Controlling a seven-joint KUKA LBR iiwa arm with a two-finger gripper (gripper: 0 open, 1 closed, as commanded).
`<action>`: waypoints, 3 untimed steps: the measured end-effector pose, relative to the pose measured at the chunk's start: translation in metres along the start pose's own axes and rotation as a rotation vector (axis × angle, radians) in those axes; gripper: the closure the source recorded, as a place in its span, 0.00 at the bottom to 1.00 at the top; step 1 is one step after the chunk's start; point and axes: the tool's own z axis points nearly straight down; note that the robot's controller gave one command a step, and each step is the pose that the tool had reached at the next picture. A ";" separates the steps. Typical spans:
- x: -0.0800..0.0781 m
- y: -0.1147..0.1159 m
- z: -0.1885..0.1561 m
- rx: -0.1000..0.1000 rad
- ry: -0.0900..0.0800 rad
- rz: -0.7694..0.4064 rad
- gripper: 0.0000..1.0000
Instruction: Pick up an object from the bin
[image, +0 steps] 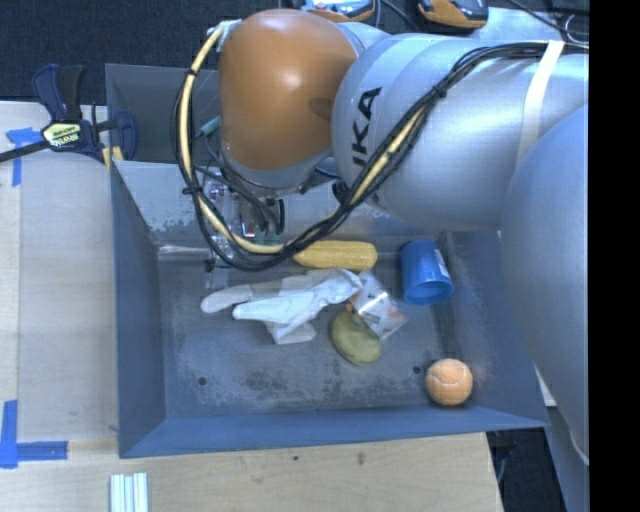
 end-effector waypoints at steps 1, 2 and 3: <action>0.012 -0.041 0.034 -0.003 -0.002 -0.022 0.00; 0.022 -0.067 0.074 0.002 -0.002 -0.023 0.00; 0.029 -0.099 0.129 -0.005 -0.008 -0.003 0.00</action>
Offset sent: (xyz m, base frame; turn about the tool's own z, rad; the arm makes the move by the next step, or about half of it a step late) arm -0.0268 -0.0613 -0.0807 -0.0317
